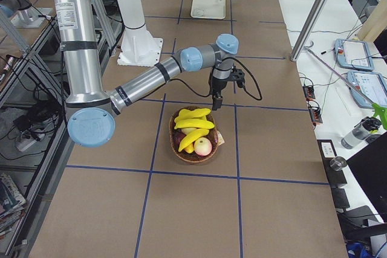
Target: Transfer all bananas from basket to plate
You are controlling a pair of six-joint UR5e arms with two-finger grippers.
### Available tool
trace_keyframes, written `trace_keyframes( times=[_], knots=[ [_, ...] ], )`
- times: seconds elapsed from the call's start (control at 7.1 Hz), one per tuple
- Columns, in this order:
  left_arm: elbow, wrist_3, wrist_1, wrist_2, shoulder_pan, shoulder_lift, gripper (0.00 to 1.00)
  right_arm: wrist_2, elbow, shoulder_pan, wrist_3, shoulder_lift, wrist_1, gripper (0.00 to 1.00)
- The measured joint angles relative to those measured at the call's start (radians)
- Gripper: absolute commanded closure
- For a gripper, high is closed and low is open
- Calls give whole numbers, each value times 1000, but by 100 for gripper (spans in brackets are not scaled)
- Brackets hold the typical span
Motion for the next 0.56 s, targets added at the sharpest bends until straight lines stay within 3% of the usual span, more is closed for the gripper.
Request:
trace_keyframes(
  times=[0.14, 0.28, 0.56],
  knots=[
    [7, -48, -36, 8, 9, 11, 33, 0, 4, 0, 1, 0, 0, 0],
    [29, -80, -89, 23, 25, 15, 0, 0, 6, 0, 2, -1, 0, 0],
    [53, -99, -151, 38, 44, 19, 0, 0, 8, 0, 3, -2, 0, 0]
  ],
)
